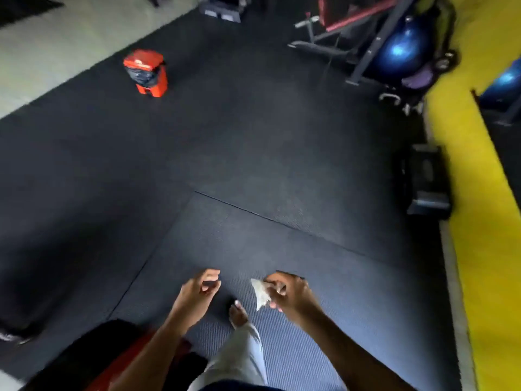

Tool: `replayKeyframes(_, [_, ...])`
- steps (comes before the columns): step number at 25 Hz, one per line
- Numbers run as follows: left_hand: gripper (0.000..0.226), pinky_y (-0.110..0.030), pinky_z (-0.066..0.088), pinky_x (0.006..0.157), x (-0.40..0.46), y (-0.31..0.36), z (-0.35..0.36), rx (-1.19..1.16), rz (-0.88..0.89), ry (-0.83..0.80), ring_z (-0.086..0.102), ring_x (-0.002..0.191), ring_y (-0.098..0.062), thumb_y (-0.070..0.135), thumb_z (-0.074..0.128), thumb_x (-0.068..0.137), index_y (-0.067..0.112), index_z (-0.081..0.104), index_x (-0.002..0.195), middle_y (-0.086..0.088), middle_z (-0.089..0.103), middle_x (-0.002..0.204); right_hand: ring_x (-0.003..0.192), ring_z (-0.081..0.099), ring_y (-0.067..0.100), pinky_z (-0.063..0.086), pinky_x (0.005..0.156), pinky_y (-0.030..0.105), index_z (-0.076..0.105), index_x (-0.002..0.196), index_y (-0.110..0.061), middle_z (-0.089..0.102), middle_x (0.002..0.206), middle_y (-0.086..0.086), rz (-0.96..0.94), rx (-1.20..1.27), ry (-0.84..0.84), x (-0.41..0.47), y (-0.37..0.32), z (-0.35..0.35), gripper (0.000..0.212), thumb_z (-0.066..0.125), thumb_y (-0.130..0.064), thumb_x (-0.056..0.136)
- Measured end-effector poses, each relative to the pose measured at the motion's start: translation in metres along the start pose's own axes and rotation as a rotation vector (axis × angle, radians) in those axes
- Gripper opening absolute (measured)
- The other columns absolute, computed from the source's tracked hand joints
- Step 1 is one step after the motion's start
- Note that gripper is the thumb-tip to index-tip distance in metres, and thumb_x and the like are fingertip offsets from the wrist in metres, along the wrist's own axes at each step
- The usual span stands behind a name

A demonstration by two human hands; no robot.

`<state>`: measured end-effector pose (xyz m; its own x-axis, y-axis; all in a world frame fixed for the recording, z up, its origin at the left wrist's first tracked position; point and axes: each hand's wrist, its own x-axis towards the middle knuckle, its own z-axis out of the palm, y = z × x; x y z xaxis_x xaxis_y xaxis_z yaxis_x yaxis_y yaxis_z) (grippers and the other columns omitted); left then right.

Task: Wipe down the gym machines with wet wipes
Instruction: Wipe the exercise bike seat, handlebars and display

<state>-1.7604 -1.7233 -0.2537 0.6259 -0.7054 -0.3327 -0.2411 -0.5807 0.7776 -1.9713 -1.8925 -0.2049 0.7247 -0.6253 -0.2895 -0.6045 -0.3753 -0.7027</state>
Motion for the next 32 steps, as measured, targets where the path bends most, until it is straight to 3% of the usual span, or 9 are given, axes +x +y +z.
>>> replayKeyframes(5, [0.037, -0.033, 0.054, 0.077, 0.112, 0.028, -0.121, 0.030, -0.157, 0.115, 0.073, 0.096, -0.019, 0.062, 0.057, 0.084, 0.044, 0.070, 0.114, 0.011, 0.076, 0.107, 0.081, 0.069, 0.001, 0.056, 0.073, 0.025, 0.073, 0.105, -0.028, 0.073, 0.092, -0.018, -0.120, -0.042, -0.077, 0.177, -0.078, -0.042, 0.022, 0.071, -0.045, 0.092])
replayKeyframes(8, [0.023, -0.027, 0.046, 0.074, 0.189, 0.046, -0.182, -0.004, -0.188, 0.194, 0.071, 0.104, -0.026, 0.030, 0.066, 0.098, 0.040, 0.067, 0.118, 0.005, 0.073, 0.108, 0.082, 0.067, 0.002, 0.053, 0.074, 0.025, 0.069, 0.089, -0.037, 0.073, 0.091, -0.015, -0.166, 0.060, 0.008, 0.281, -0.118, -0.053, 0.021, 0.065, -0.055, 0.078])
replayKeyframes(11, [0.045, -0.024, 0.053, 0.076, 0.263, 0.047, -0.212, -0.033, -0.182, 0.225, 0.072, 0.095, -0.012, 0.015, 0.067, 0.098, 0.060, 0.060, 0.099, 0.027, 0.071, 0.091, 0.080, 0.066, 0.004, 0.048, 0.069, 0.023, 0.067, 0.087, -0.034, 0.070, 0.086, -0.014, -0.176, 0.089, -0.006, 0.369, -0.137, -0.050, 0.013, 0.066, -0.037, 0.074])
replayKeyframes(13, [0.045, -0.028, 0.058, 0.079, 0.323, 0.054, -0.229, -0.065, -0.221, 0.217, 0.071, 0.095, -0.007, 0.022, 0.067, 0.096, 0.066, 0.060, 0.100, 0.028, 0.072, 0.095, 0.080, 0.067, 0.007, 0.055, 0.067, 0.032, 0.068, 0.089, -0.033, 0.070, 0.086, -0.013, -0.169, 0.123, -0.002, 0.440, -0.149, -0.046, 0.017, 0.064, -0.035, 0.073])
replayKeyframes(15, [0.029, -0.033, 0.057, 0.088, 0.384, 0.060, -0.246, -0.038, -0.233, 0.184, 0.069, 0.105, -0.014, 0.034, 0.065, 0.096, 0.049, 0.064, 0.121, 0.017, 0.072, 0.113, 0.081, 0.068, 0.011, 0.060, 0.064, 0.042, 0.069, 0.093, -0.035, 0.071, 0.088, -0.013, -0.158, 0.187, -0.021, 0.514, -0.166, -0.046, 0.018, 0.066, -0.035, 0.075])
replayKeyframes(19, [0.045, -0.024, 0.047, 0.087, 0.501, 0.078, -0.318, 0.131, -0.247, 0.121, 0.066, 0.111, -0.014, 0.047, 0.055, 0.095, 0.029, 0.058, 0.137, 0.017, 0.065, 0.118, 0.085, 0.069, 0.006, 0.059, 0.070, 0.034, 0.069, 0.099, -0.035, 0.073, 0.094, -0.017, -0.182, 0.206, -0.043, 0.650, -0.219, -0.063, 0.028, 0.076, -0.011, 0.085])
replayKeyframes(23, [0.033, -0.020, 0.047, 0.081, 0.618, 0.072, -0.413, 0.023, -0.244, 0.265, 0.068, 0.097, -0.001, 0.027, 0.066, 0.100, 0.031, 0.060, 0.132, 0.017, 0.069, 0.111, 0.075, 0.071, 0.003, 0.054, 0.059, 0.019, 0.073, 0.089, -0.031, 0.074, 0.085, -0.019, -0.218, 0.153, -0.168, 0.791, -0.297, -0.069, 0.028, 0.072, -0.004, 0.087])
replayKeyframes(26, [0.028, -0.019, 0.048, 0.081, 0.690, 0.044, -0.461, -0.053, -0.290, 0.320, 0.067, 0.094, 0.012, 0.022, 0.068, 0.099, 0.039, 0.061, 0.120, 0.017, 0.073, 0.107, 0.071, 0.071, 0.008, 0.059, 0.058, 0.027, 0.076, 0.086, -0.025, 0.075, 0.084, -0.014, -0.249, 0.119, -0.228, 0.894, -0.351, -0.055, 0.029, 0.069, 0.003, 0.088])
replayKeyframes(32, [0.023, -0.028, 0.049, 0.085, 0.846, 0.004, -0.579, -0.139, -0.380, 0.266, 0.069, 0.103, -0.009, 0.026, 0.065, 0.101, 0.033, 0.064, 0.123, 0.010, 0.070, 0.113, 0.087, 0.071, 0.003, 0.059, 0.077, 0.024, 0.075, 0.091, -0.031, 0.073, 0.101, -0.010, -0.220, 0.091, -0.209, 1.074, -0.451, 0.003, 0.016, 0.083, -0.019, 0.083])
